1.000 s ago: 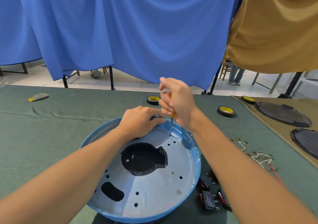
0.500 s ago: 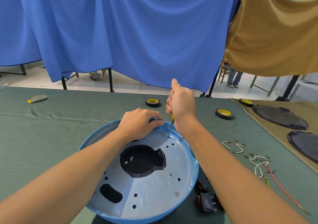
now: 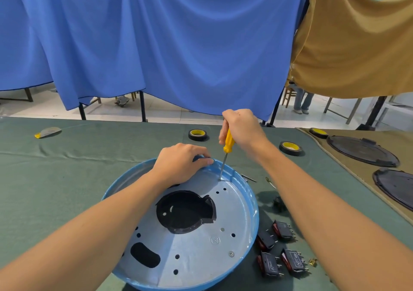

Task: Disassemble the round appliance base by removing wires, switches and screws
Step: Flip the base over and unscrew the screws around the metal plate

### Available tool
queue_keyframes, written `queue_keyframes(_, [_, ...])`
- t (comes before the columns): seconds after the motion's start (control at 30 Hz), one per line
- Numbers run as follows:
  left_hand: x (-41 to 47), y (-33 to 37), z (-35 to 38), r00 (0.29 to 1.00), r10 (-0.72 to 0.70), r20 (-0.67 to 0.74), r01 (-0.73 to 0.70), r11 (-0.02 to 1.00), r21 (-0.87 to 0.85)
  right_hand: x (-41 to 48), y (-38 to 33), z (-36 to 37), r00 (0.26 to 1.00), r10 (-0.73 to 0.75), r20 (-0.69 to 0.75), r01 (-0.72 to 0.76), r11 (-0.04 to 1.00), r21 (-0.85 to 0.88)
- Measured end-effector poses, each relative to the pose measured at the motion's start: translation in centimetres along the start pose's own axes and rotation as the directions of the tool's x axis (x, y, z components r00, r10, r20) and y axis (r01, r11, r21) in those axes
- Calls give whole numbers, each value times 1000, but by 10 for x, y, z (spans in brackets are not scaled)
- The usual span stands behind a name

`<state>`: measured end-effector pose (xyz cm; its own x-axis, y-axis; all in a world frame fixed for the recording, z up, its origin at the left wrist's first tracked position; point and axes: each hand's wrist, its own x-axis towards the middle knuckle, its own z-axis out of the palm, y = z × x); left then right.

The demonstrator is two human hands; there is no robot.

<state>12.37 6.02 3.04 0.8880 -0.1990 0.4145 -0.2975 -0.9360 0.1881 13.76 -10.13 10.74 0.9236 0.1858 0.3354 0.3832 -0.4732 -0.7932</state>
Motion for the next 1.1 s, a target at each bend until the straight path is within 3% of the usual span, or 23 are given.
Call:
queue_keyframes(0.07, [0, 1, 0, 1000, 5, 4, -5, 1000, -14, 2, -8, -16, 996, -16, 86, 57, 861, -505])
queue_keyframes(0.1, [0, 1, 0, 1000, 5, 7, -5, 1000, -19, 3, -12, -24, 989, 36, 140, 62, 773, -631])
queue_keyframes(0.17, [0, 1, 0, 1000, 0, 15, 0, 1000, -23, 4, -21, -38, 957, 162, 242, 62, 698, -713])
queue_keyframes(0.3, [0, 1, -1, 999, -19, 26, 20, 999, -29, 0, -38, -48, 828, 341, 445, 96, 695, -712])
queue_keyframes(0.47, [1, 1, 0, 999, -25, 30, 25, 1000, -18, 0, -51, -45, 758, 365, 541, 145, 714, -685])
queue_keyframes(0.53, [1, 0, 1, 999, -24, 30, 25, 1000, -19, 0, -53, -42, 767, 352, 537, 191, 673, -715])
queue_keyframes(0.67, [1, -1, 2, 999, -24, 22, 24, 1000, -16, -3, -54, -40, 828, 210, 521, 370, 494, -787])
queue_keyframes(0.9, [1, -2, 3, 1000, -21, 8, 21, 1000, -18, -3, -55, -35, 822, 35, 569, 440, 595, -673])
queue_keyframes(1.1, [0, -2, 4, 1000, -20, 9, 21, 1000, -20, 0, -48, -23, 885, 33, 464, 372, 549, -748])
